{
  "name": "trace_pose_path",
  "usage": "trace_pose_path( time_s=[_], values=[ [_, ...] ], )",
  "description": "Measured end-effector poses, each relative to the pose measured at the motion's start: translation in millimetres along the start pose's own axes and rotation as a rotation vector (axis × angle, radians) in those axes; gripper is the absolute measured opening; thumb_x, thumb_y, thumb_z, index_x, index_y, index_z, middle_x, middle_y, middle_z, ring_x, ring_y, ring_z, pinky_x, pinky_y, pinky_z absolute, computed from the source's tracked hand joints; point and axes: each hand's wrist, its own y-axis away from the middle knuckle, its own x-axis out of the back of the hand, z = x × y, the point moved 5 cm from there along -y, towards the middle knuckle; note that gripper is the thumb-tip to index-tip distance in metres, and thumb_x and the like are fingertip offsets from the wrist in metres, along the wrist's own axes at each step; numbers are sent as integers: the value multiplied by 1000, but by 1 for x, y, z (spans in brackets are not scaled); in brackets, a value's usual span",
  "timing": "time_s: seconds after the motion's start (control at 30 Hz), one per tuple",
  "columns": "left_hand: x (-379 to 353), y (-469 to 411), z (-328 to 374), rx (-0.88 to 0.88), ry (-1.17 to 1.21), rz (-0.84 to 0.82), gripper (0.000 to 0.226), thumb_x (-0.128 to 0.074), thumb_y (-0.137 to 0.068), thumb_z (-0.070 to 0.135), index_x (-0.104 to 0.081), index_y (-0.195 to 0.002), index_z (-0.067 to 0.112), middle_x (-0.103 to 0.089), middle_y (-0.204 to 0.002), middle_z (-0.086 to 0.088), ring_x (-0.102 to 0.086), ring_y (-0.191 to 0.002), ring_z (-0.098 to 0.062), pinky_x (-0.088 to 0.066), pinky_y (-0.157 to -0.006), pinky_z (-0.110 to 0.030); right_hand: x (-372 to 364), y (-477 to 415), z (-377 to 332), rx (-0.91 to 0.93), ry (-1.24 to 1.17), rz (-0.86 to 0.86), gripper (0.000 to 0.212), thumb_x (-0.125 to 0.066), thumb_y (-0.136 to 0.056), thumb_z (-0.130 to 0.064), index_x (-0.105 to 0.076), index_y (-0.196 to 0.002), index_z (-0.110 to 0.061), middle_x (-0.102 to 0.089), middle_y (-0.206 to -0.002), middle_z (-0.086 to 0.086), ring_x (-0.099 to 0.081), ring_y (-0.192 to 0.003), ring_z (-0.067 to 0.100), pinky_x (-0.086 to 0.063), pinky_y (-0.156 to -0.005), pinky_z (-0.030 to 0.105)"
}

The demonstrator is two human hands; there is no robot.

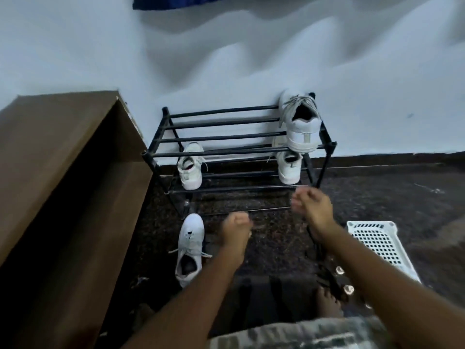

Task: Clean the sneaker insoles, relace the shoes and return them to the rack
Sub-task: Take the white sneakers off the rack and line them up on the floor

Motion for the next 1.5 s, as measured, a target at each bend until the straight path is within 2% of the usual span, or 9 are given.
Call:
trace_pose_path(
  time_s=[0.13, 0.37, 0.53, 0.67, 0.8, 0.97, 1.07, 1.23, 1.5],
  values=[
    [-59, -27, 95, -81, 229, -82, 13, -57, -91, 1, -58, -101, 8, -59, -82, -5, -57, -72, -15, -54, -72, -28, 24, -59, -64, 89, -96, 252, 15, -58, -87, -28, -57, -76, -19, -57, -70, 4, -55, -61, 18, -48, -61, 34],
    [-144, -82, 194, -108, 131, -108, 16, -71, -81, 28, -63, -80, 15, -66, -85, -9, -62, -79, -26, -54, -81, -37, 35, -145, -126, 128, 199, 342, 49, -49, -81, -54, -64, -77, -8, -67, -88, 15, -63, -92, 34, -51, -87, 42],
    [-158, -121, 196, 34, 194, -11, 37, -81, -69, 27, -65, -93, 3, -69, -94, -14, -60, -68, -24, -57, -74, -40, 35, -167, -120, -9, 228, 299, 52, -63, -70, -54, -64, -86, -4, -65, -89, 12, -65, -76, 28, -57, -72, 38],
    [-159, -135, 191, 145, 158, -141, 29, -73, -72, 17, -64, -97, 4, -67, -96, -14, -65, -78, -28, -53, -42, -33, 32, -167, -118, -81, 106, 283, 35, -70, -54, -42, -54, -66, -13, -58, -75, 9, -60, -55, 24, -56, -54, 39],
    [-153, -129, 186, 136, 140, -125, 26, -69, -72, 7, -66, -98, 2, -66, -79, -10, -64, -69, -24, -58, -63, -40, 31, -154, -111, -116, 48, 269, 37, -70, -46, -32, -60, -72, -8, -61, -73, 13, -66, -59, 30, -57, -57, 51],
    [-103, -79, 148, 1, 188, 79, 10, -74, -73, 5, -65, -72, 11, -67, -74, -9, -64, -63, -21, -57, -67, -32, 10, -97, -72, -113, -86, 223, 15, -73, -68, -13, -60, -62, -10, -59, -63, 12, -57, -46, 19, -49, -42, 26],
    [-61, -38, 98, -66, 172, 182, 9, -72, -76, 6, -68, -79, 13, -68, -77, -6, -62, -64, -17, -54, -65, -28, -6, -47, -32, -89, -31, 268, 14, -71, -73, -15, -64, -60, -16, -65, -65, 7, -61, -58, 20, -54, -59, 35],
    [-3, 15, -9, -65, 222, 330, 21, -66, -76, -4, -71, -95, 4, -69, -85, -8, -61, -73, -15, -50, -66, -27, -38, 45, 48, -30, 91, 223, 15, -69, -76, -11, -75, -90, -11, -69, -74, 3, -56, -61, 9, -47, -65, 26],
    [54, 31, -147, 148, 210, 436, 21, -62, -76, -15, -68, -94, -7, -64, -77, -6, -56, -62, -10, -48, -59, -18, -76, 116, 172, -256, 247, 117, 9, -70, -75, -9, -71, -68, -14, -67, -62, 3, -57, -58, 6, -45, -64, 26]
  ],
)
